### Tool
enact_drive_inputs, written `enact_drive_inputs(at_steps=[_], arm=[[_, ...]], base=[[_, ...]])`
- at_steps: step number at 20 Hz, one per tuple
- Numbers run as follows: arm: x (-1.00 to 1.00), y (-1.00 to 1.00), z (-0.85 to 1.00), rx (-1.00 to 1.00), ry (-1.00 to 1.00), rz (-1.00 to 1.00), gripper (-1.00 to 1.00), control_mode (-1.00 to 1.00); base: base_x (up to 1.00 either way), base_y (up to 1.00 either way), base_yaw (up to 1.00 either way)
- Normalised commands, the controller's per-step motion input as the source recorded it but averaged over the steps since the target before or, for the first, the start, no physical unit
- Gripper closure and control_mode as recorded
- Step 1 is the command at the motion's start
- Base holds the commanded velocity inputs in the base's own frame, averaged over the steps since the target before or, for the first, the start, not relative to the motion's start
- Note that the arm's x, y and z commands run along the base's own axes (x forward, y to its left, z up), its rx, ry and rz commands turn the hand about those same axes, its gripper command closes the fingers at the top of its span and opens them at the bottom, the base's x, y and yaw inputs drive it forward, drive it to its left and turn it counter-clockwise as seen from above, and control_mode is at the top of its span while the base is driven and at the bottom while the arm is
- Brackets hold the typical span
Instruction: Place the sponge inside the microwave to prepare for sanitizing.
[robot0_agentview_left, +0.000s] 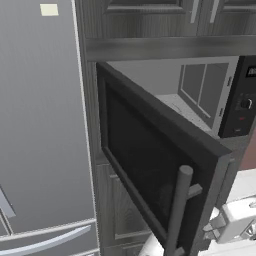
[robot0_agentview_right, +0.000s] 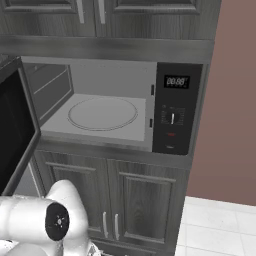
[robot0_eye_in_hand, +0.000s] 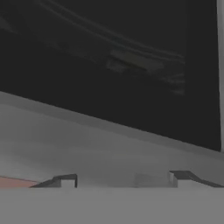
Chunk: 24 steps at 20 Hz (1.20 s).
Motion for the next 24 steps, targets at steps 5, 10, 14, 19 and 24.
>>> enact_drive_inputs(at_steps=[5, 10, 14, 19, 24], arm=[[-0.3, 0.93, -0.08, 0.0, -0.08, -0.11, -1.0, -1.0], [-0.31, 0.91, -0.09, 0.0, -0.09, -0.12, -1.0, -1.0], [-0.41, 0.8, -0.09, 0.0, -0.11, -0.12, -1.0, -1.0], [-0.2, 0.17, -0.37, 0.0, -0.03, -0.15, -1.0, -1.0], [-0.01, -0.57, -0.12, 0.01, 0.05, -0.01, -1.0, -1.0]], base=[[0.0, 0.0, 0.0], [0.0, 0.0, 0.0], [0.0, 0.0, 0.0], [0.0, 0.0, 0.0], [0.0, 0.0, 0.0]])
